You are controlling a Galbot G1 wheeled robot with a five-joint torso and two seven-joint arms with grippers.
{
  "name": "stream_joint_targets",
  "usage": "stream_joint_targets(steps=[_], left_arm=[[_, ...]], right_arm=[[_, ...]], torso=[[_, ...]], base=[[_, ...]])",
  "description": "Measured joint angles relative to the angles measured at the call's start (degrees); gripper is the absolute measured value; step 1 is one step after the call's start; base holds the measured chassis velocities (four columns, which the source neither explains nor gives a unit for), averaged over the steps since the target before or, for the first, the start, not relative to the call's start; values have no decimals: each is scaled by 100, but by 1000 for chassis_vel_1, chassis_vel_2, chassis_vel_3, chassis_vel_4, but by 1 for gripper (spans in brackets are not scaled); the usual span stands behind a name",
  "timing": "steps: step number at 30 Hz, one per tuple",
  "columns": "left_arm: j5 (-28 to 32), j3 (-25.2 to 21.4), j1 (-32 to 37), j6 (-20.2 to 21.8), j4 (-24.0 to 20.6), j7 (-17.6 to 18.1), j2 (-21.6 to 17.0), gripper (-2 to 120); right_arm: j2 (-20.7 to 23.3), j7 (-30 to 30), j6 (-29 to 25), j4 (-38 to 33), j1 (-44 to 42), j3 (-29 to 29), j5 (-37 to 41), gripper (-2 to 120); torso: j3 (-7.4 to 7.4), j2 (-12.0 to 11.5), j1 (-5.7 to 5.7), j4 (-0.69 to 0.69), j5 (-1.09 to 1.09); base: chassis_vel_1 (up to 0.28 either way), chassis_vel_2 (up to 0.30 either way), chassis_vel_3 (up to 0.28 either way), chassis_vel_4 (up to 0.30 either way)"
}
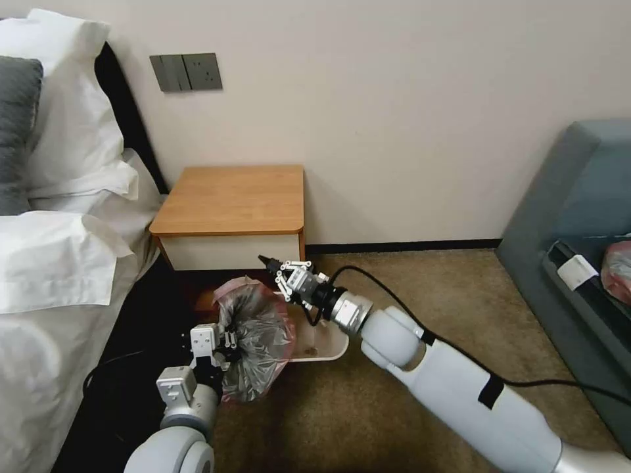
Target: Pick up the garbage bag from the table and place it over the trash can.
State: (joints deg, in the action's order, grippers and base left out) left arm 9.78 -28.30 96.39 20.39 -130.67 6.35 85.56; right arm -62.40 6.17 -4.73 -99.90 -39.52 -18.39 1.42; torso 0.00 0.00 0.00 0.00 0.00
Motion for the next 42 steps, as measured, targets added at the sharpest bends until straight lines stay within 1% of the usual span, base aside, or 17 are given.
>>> stream_joint_targets(steps=[4,7,8,10,13,16,17,21,28,30,31,35,36,37,39,40,42], left_arm=[[-13,-142,-73,-37,94,29,5,5],[4,-233,-142,-38,258,78,34,5],[4,-233,-142,-38,258,78,34,5],[14,-241,-164,-38,296,96,71,5],[18,-229,-165,-38,295,99,97,5],[19,-208,-144,-38,249,100,121,5],[19,-208,-144,-38,249,100,121,5],[47,-191,-100,-38,140,101,130,5],[92,-194,-80,-35,88,106,126,5],[90,-168,-70,-35,82,107,123,5],[90,-168,-70,-35,82,107,123,5],[84,-156,-76,-34,86,106,108,5],[84,-156,-76,-34,86,106,108,5],[82,-161,-88,-34,90,106,105,5],[81,-165,-104,-34,92,106,105,5],[81,-165,-104,-34,92,106,105,5],[82,-165,-108,-33,93,106,112,5]], right_arm=[[81,-41,49,-519,-357,261,123,2],[187,-67,205,-983,-689,289,378,16],[187,-67,205,-983,-689,289,378,16],[260,-72,294,-1145,-851,219,530,25],[277,-64,310,-1155,-883,172,555,33],[237,-57,312,-1033,-787,71,565,48],[237,-57,312,-1033,-787,71,565,48],[154,-51,317,-801,-591,-81,560,61],[82,-55,317,-604,-516,-198,545,57],[46,-78,307,-520,-473,-206,546,48],[46,-78,307,-520,-473,-206,546,48],[68,-85,296,-493,-425,-215,565,30],[68,-85,296,-493,-425,-215,565,30],[74,-85,295,-493,-426,-215,567,24],[78,-85,293,-494,-441,-215,568,16],[78,-85,293,-494,-441,-215,568,16],[84,-84,292,-500,-452,-229,576,5]], torso=[[0,0,0,0,1],[-1,0,0,-1,0],[-1,0,0,-1,0],[0,0,0,-2,0],[-1,0,0,-2,0],[0,0,0,-1,0],[0,0,0,-1,0],[0,0,0,0,0],[0,0,0,-1,0],[0,0,0,0,0],[0,0,0,0,0],[0,0,0,-1,0],[0,0,0,-1,0],[0,0,0,-1,0],[0,0,0,0,0],[0,0,0,0,0],[0,0,0,-1,0]], base=[[0,0,0,0],[0,0,0,0],[0,0,0,0],[0,0,0,0],[0,0,0,0],[0,0,0,0],[0,0,0,0],[0,0,0,0],[0,0,0,0],[0,0,0,0],[0,0,0,0],[0,0,0,0],[0,0,0,0],[0,0,0,0],[0,0,0,0],[0,0,0,0],[0,0,0,0]])
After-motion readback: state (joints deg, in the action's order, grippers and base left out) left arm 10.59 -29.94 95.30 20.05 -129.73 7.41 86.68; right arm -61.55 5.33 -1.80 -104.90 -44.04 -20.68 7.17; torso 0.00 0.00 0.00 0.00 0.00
